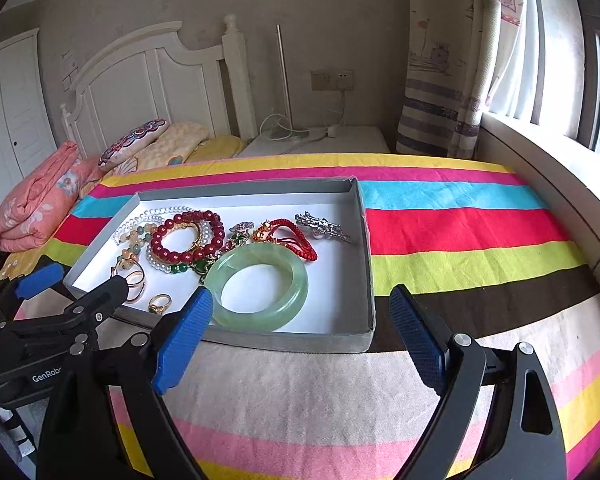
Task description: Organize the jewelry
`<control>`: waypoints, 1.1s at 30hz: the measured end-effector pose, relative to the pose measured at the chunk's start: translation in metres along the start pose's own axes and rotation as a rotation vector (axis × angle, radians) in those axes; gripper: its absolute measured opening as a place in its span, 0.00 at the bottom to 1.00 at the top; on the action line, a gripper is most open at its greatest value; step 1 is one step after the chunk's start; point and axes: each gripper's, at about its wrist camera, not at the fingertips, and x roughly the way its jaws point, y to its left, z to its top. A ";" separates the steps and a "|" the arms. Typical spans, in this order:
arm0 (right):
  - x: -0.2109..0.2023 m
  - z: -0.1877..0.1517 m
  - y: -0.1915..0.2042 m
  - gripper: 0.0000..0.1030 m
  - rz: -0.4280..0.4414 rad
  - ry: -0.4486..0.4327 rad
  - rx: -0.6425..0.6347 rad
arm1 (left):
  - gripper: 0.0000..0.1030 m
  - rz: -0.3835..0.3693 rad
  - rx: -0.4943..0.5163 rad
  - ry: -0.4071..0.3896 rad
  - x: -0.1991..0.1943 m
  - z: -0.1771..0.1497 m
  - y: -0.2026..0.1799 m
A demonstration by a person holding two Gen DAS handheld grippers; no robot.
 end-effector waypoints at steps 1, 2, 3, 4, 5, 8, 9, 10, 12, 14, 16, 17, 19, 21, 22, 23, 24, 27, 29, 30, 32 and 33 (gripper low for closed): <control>0.000 0.000 0.000 0.84 0.004 -0.001 0.000 | 0.98 -0.002 0.000 0.000 0.000 0.000 0.000; 0.000 0.000 0.000 0.84 0.009 -0.002 0.000 | 0.98 -0.001 0.002 0.000 0.000 0.000 -0.001; 0.000 -0.001 -0.001 0.84 0.012 -0.002 0.001 | 0.98 0.001 0.004 0.001 0.000 -0.001 -0.001; 0.000 -0.001 -0.001 0.84 0.014 -0.002 0.002 | 0.98 0.003 0.007 0.002 0.001 -0.001 -0.002; -0.001 0.000 -0.001 0.84 0.016 -0.003 0.002 | 0.98 0.004 0.010 0.004 0.001 -0.001 -0.002; 0.000 0.000 0.000 0.84 0.014 -0.001 -0.004 | 0.98 -0.001 0.011 0.015 0.003 -0.001 -0.003; 0.001 0.000 0.001 0.84 0.009 0.000 -0.009 | 0.98 -0.002 0.010 0.018 0.004 -0.002 -0.003; 0.001 0.000 0.003 0.84 0.005 0.001 -0.014 | 0.98 -0.001 0.009 0.021 0.004 -0.002 -0.002; 0.000 0.000 0.005 0.84 0.004 -0.003 -0.026 | 0.98 0.004 0.010 0.023 0.005 -0.003 -0.002; -0.001 -0.001 0.007 0.84 0.004 -0.008 -0.036 | 0.98 0.009 0.013 0.026 0.006 -0.003 -0.002; -0.001 -0.001 0.008 0.84 0.005 -0.010 -0.040 | 0.98 0.014 0.016 0.028 0.007 -0.003 -0.002; -0.002 -0.001 0.009 0.84 0.004 -0.011 -0.041 | 0.98 0.015 0.016 0.027 0.008 -0.003 -0.002; -0.002 -0.001 0.009 0.84 0.005 -0.011 -0.041 | 0.98 0.016 0.015 0.026 0.008 -0.003 -0.002; -0.002 -0.001 0.009 0.84 0.003 -0.011 -0.043 | 0.98 0.016 0.012 0.027 0.008 -0.004 -0.002; -0.002 -0.001 0.009 0.84 0.002 -0.011 -0.045 | 0.98 0.015 0.009 0.029 0.008 -0.003 -0.001; -0.003 -0.001 0.010 0.84 -0.001 -0.012 -0.048 | 0.98 0.013 0.006 0.030 0.009 -0.003 -0.001; -0.003 -0.001 0.011 0.84 -0.003 -0.012 -0.051 | 0.98 0.013 0.002 0.032 0.009 -0.003 0.000; -0.003 -0.001 0.012 0.84 -0.009 -0.009 -0.058 | 0.98 0.013 -0.007 0.033 0.010 -0.003 0.002; -0.003 -0.001 0.013 0.84 -0.010 -0.010 -0.061 | 0.98 0.013 -0.010 0.033 0.010 -0.003 0.002; -0.003 -0.001 0.012 0.84 -0.011 -0.012 -0.061 | 0.98 0.013 -0.009 0.033 0.010 -0.003 0.002; -0.003 -0.001 0.012 0.84 -0.010 -0.011 -0.061 | 0.98 0.013 -0.009 0.033 0.010 -0.003 0.003; -0.003 -0.001 0.012 0.84 -0.010 -0.011 -0.061 | 0.98 0.013 -0.009 0.033 0.010 -0.003 0.003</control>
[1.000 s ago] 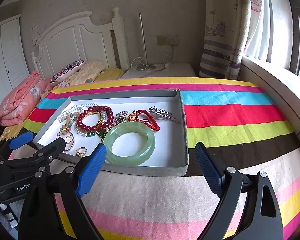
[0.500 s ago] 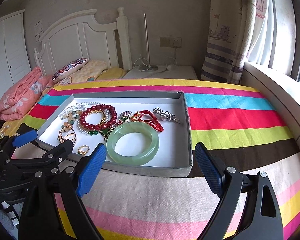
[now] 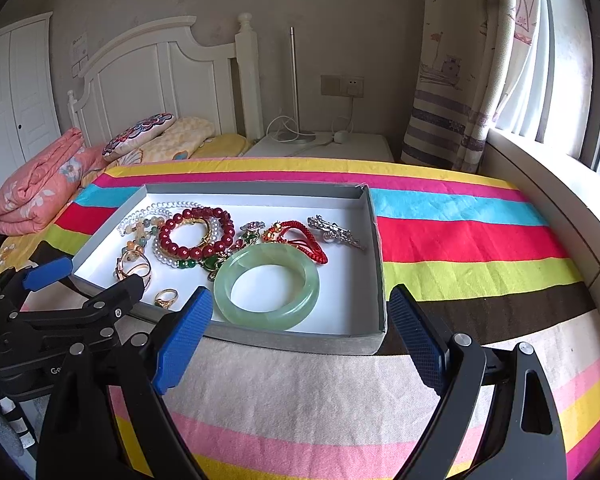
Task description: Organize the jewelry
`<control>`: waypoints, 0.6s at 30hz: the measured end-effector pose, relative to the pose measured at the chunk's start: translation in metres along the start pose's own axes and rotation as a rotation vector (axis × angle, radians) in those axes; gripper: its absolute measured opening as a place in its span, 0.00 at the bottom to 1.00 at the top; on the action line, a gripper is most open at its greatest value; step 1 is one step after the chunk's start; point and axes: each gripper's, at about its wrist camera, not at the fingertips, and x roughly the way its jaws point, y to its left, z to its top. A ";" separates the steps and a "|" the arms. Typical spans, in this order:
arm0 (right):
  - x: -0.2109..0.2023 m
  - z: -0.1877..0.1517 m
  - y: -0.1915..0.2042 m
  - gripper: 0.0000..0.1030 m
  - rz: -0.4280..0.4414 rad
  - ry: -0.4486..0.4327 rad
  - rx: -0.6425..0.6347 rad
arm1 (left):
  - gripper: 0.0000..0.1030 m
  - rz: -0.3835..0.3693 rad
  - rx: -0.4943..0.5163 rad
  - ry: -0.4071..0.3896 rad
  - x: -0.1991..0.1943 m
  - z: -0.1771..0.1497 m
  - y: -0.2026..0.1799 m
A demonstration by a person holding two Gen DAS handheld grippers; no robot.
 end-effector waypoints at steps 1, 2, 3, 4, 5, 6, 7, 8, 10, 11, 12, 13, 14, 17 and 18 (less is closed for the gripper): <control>0.000 0.000 0.000 0.84 0.000 0.000 0.000 | 0.98 0.000 0.000 0.000 0.000 0.000 0.000; 0.000 0.000 0.000 0.84 0.000 0.001 -0.001 | 0.98 0.000 -0.001 0.000 0.000 0.000 0.000; 0.000 0.000 0.000 0.84 0.000 0.000 -0.001 | 0.98 0.000 0.000 0.000 0.000 0.000 0.000; 0.000 0.000 0.000 0.84 0.000 0.000 0.000 | 0.98 0.000 0.000 -0.001 0.000 0.000 0.000; 0.000 0.000 0.000 0.84 -0.001 0.002 -0.001 | 0.98 -0.001 0.000 -0.001 0.000 0.000 0.001; 0.000 0.000 0.000 0.84 -0.001 0.004 -0.001 | 0.98 0.000 0.000 0.000 0.000 0.000 0.001; 0.000 0.000 0.000 0.84 -0.002 0.005 -0.002 | 0.98 0.000 0.000 0.000 0.000 0.000 0.001; 0.000 0.000 0.000 0.84 -0.002 0.004 -0.002 | 0.98 0.000 0.000 0.000 0.000 0.000 0.001; 0.000 0.000 0.000 0.84 -0.002 0.004 -0.002 | 0.98 -0.001 0.000 0.000 0.000 0.000 0.001; 0.000 0.000 0.000 0.84 -0.001 0.005 -0.002 | 0.98 -0.001 0.000 0.000 0.000 0.000 0.001; 0.000 0.000 0.000 0.84 -0.002 0.005 -0.002 | 0.98 0.000 0.001 0.000 0.000 0.000 0.001; 0.000 0.000 0.000 0.84 -0.002 0.004 -0.001 | 0.98 0.000 0.001 0.000 0.000 0.000 0.001; 0.000 0.000 0.000 0.84 -0.001 0.004 -0.001 | 0.98 0.005 0.002 0.000 0.000 0.000 0.001; 0.000 0.000 0.000 0.84 -0.001 0.004 -0.001 | 0.98 0.028 0.003 0.000 0.000 0.000 0.001; 0.000 0.000 0.000 0.84 -0.001 0.004 -0.001 | 0.98 0.028 0.005 0.000 0.000 0.000 0.001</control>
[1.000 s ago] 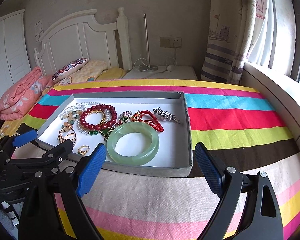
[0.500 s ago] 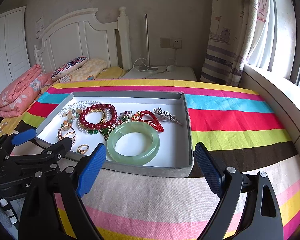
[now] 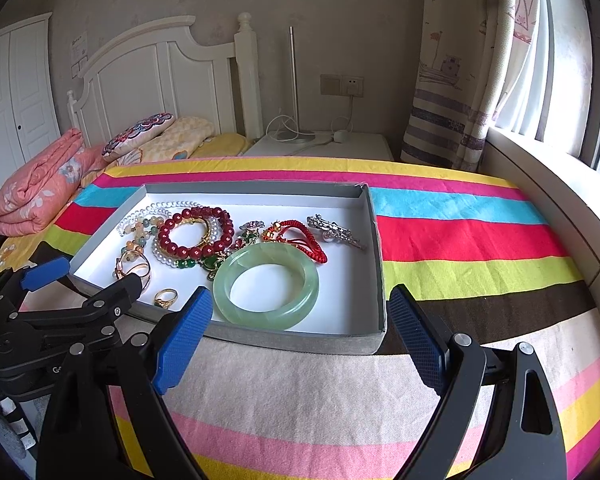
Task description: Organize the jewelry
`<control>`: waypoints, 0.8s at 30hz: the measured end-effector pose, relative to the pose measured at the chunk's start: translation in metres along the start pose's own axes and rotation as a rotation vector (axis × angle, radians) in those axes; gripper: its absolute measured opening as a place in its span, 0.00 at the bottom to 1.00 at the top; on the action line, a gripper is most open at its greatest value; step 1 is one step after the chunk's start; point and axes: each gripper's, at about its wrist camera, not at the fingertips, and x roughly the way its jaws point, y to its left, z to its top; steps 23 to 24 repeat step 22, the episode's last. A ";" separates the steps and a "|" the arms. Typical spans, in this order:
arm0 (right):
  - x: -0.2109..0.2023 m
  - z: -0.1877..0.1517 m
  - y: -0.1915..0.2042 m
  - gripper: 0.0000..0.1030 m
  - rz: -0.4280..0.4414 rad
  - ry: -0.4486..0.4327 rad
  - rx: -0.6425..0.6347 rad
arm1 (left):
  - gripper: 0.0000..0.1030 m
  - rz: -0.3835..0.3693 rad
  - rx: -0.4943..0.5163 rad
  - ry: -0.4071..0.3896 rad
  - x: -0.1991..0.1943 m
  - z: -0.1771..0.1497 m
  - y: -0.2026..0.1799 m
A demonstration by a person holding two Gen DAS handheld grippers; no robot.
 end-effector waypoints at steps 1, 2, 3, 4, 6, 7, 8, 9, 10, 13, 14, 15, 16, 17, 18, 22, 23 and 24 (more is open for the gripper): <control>0.000 0.000 0.000 0.84 0.001 0.000 0.001 | 0.98 0.000 0.002 -0.001 0.000 0.000 0.000; 0.000 0.001 0.000 0.84 0.001 0.000 0.003 | 0.98 0.001 0.003 -0.003 -0.001 0.000 0.000; -0.001 0.001 0.000 0.84 0.001 -0.001 0.004 | 0.98 0.002 0.004 -0.006 -0.001 0.000 -0.001; -0.001 0.001 -0.001 0.84 0.002 -0.001 0.006 | 0.98 0.002 0.006 -0.011 -0.003 0.000 -0.002; -0.001 0.001 -0.001 0.84 0.003 -0.002 0.008 | 0.98 0.003 0.011 -0.019 -0.004 0.000 -0.002; -0.001 0.002 -0.001 0.84 0.004 -0.001 0.008 | 0.98 0.001 0.014 -0.021 -0.005 0.000 -0.004; -0.001 0.001 -0.001 0.84 0.003 -0.002 0.008 | 0.98 -0.003 0.015 -0.022 -0.005 0.000 -0.004; -0.001 0.001 -0.001 0.84 0.003 -0.002 0.008 | 0.98 -0.007 0.017 -0.022 -0.005 0.000 -0.005; -0.001 0.001 -0.001 0.84 0.003 -0.002 0.008 | 0.98 -0.013 0.016 -0.024 -0.005 0.000 -0.005; -0.001 0.001 -0.001 0.84 0.005 -0.002 0.009 | 0.98 -0.025 -0.004 -0.054 -0.011 -0.001 -0.002; -0.001 0.001 -0.001 0.84 0.006 -0.002 0.010 | 0.98 -0.028 -0.010 -0.058 -0.011 0.000 -0.001; -0.001 0.001 -0.001 0.84 0.007 -0.002 0.012 | 0.97 -0.034 -0.012 -0.057 -0.011 0.000 -0.001; -0.001 0.001 -0.001 0.84 0.008 -0.002 0.013 | 0.98 -0.039 -0.011 -0.049 -0.010 0.001 -0.001; -0.001 0.001 -0.001 0.84 0.008 -0.002 0.012 | 0.98 -0.049 -0.012 -0.041 -0.009 0.002 -0.001; 0.000 0.001 -0.001 0.84 0.009 -0.002 0.013 | 0.98 -0.064 -0.014 -0.033 -0.008 0.002 -0.001; 0.000 0.000 -0.002 0.84 0.017 -0.004 0.022 | 0.98 -0.072 -0.054 -0.029 -0.008 0.003 0.005; 0.000 0.000 -0.002 0.84 0.017 -0.004 0.022 | 0.98 -0.072 -0.054 -0.029 -0.008 0.003 0.005; 0.000 0.000 -0.002 0.84 0.017 -0.004 0.022 | 0.98 -0.072 -0.054 -0.029 -0.008 0.003 0.005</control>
